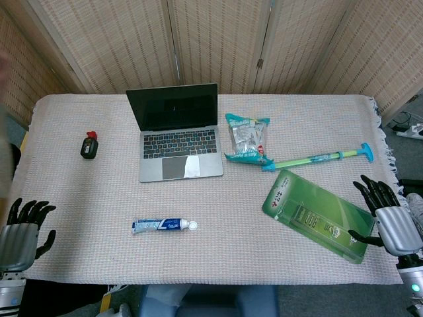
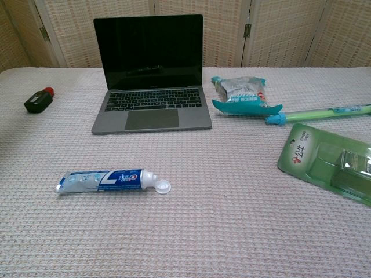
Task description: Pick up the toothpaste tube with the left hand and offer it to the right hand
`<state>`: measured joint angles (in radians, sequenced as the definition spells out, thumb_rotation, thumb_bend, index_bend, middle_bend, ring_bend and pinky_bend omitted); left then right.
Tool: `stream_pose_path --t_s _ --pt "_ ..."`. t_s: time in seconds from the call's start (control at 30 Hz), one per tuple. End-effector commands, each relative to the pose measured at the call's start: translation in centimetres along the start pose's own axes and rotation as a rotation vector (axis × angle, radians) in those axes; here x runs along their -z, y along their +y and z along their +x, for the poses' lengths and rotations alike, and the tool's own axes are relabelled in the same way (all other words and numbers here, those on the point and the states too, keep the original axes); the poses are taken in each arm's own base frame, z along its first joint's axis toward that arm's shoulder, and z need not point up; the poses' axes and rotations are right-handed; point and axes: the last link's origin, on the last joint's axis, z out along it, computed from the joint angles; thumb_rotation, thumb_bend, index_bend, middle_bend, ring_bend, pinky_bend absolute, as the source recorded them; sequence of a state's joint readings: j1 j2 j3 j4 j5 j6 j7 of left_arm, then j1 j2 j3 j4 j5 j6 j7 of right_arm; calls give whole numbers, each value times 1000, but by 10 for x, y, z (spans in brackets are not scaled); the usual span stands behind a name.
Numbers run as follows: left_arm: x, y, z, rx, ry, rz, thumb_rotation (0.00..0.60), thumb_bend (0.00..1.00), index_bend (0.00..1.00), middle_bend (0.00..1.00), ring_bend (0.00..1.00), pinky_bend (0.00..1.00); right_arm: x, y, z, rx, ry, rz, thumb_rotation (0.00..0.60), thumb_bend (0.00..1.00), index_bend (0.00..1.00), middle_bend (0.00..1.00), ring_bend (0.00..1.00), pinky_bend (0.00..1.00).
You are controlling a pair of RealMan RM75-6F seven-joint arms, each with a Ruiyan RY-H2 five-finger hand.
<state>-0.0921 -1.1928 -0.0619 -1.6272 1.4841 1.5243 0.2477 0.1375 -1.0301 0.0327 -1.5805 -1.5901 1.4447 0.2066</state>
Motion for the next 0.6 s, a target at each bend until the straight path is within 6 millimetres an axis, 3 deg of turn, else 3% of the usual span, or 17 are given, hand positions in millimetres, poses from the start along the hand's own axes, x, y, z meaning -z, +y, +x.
stream_pose_path --t_s 0.03,0.4,0.6 --pt "0 -1 -1 -11 -3 8 600 459 291 252 176 0 -1 0 0 0 4 0 600 105 0 0 0 0" --pt "-8 7 -1 44 -44 -35 600 454 284 252 176 0 0 2 13 -1 59 -3 600 105 0 0 0 0" --pt "-20 32 -2 134 -118 -170 600 443 279 252 175 0 1 5 25 13 71 -17 600 105 0 0 0 0"
